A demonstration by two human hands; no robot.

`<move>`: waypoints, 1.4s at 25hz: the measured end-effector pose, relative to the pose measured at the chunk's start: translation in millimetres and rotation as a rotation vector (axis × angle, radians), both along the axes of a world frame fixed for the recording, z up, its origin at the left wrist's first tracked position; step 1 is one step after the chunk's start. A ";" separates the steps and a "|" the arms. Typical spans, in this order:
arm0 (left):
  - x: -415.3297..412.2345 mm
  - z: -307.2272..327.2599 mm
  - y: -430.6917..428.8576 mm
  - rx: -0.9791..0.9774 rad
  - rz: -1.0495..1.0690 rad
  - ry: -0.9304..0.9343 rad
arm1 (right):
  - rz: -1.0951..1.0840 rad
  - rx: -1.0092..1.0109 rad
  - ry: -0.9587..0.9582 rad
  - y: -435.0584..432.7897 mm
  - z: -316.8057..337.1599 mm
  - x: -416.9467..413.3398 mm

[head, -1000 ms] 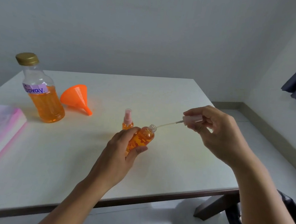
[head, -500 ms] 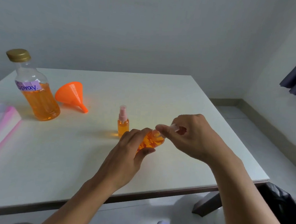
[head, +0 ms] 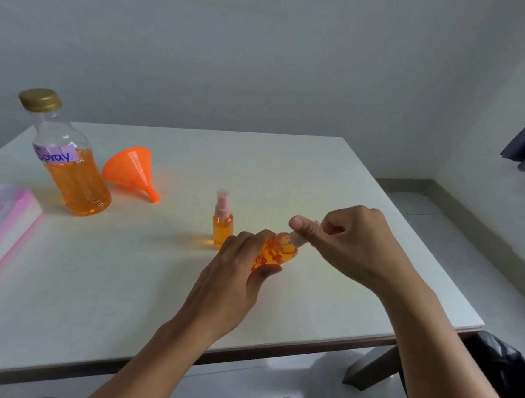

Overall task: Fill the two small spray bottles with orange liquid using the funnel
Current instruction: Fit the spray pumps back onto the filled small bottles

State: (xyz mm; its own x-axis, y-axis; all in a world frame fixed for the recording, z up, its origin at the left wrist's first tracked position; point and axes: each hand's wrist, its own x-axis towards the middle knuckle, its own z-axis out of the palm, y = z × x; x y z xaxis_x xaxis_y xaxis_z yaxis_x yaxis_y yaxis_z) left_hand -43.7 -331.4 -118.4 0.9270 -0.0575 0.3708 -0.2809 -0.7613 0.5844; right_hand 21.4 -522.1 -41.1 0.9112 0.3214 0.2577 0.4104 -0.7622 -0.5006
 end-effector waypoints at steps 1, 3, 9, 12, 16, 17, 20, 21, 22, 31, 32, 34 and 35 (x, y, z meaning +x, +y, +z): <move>0.2 0.1 0.4 0.005 0.002 -0.001 | 0.023 0.034 0.006 -2.6 3.5 0.0; 0.0 1.6 0.5 -0.003 0.001 0.008 | 0.159 0.082 0.062 -7.1 10.8 -3.3; -1.2 -0.1 -0.7 0.018 -0.041 -0.030 | -0.007 0.051 0.099 1.2 -4.9 1.8; -0.4 1.1 -0.7 -0.006 -0.049 0.015 | 0.083 0.048 0.098 -13.7 2.4 4.0; 0.2 5.0 3.4 -0.044 -0.093 0.097 | 0.242 0.109 0.160 -16.5 -0.8 -0.5; -0.8 6.3 3.0 -0.058 -0.105 0.129 | 0.238 0.122 0.186 -15.2 -1.5 0.3; -4.9 10.1 2.0 -0.112 -0.162 0.263 | 0.235 0.079 0.218 -15.3 -2.1 6.3; -5.2 11.4 3.1 -0.149 -0.188 0.298 | 0.243 0.049 0.220 -14.4 -1.3 6.2; -5.4 13.1 5.2 -0.189 -0.214 0.324 | 0.255 0.040 0.231 -12.2 -0.8 5.5; -9.9 19.1 9.2 -0.101 -0.093 0.135 | 0.269 0.214 0.285 16.9 -13.7 3.7; -10.4 19.7 9.1 -0.064 -0.068 0.081 | 0.266 0.214 0.275 18.2 -13.5 3.1; -9.9 20.1 9.6 -0.029 -0.049 0.046 | 0.259 0.196 0.260 18.4 -10.5 1.1; -9.6 19.8 10.4 -0.031 -0.047 0.059 | 0.258 0.168 0.250 17.4 -9.5 0.4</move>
